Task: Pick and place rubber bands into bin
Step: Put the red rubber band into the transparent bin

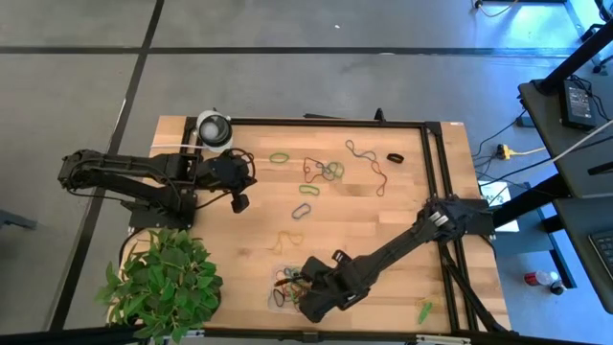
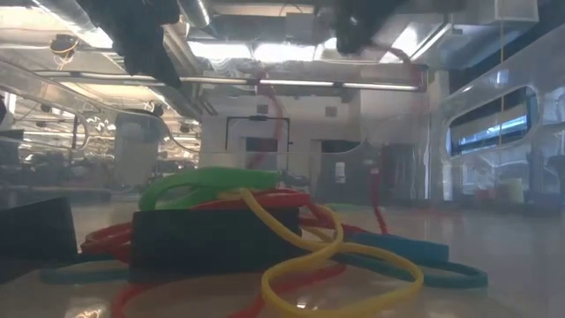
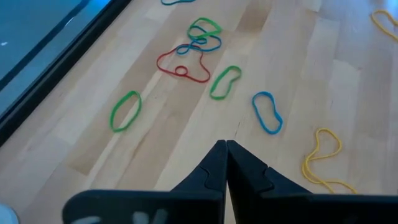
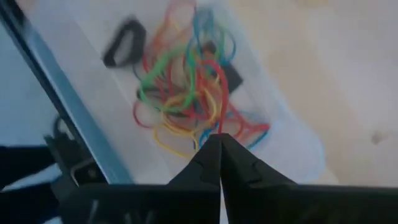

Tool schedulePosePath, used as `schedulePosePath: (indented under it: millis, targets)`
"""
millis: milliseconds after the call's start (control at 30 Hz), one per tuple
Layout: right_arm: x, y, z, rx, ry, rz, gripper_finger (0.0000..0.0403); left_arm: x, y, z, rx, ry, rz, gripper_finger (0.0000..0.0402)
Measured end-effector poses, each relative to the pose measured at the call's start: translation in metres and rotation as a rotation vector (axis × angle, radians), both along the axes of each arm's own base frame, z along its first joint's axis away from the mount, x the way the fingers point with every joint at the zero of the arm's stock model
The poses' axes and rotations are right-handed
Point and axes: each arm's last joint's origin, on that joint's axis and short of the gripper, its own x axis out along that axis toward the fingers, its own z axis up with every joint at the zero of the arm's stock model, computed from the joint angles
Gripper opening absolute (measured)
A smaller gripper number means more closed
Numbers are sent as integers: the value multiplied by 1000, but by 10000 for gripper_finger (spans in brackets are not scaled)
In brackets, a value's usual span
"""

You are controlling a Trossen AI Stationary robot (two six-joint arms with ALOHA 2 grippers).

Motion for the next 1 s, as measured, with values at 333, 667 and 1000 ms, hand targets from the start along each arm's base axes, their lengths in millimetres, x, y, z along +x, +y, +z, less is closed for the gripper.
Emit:
schedulePosePath:
  millis: [333, 667, 1000]
  targets:
    - [3, 6, -13, 23, 25, -10, 32, 0, -1, 0, -25, -2, -22, 3]
    - [2, 6, -13, 18, 26, -1, 123, 1, -2, 0, -47, -5, -44, 2]
    - [-3, 3, -8, 16, 78, 80, 130, 2, -3, 1, -72, -20, -56, 2]
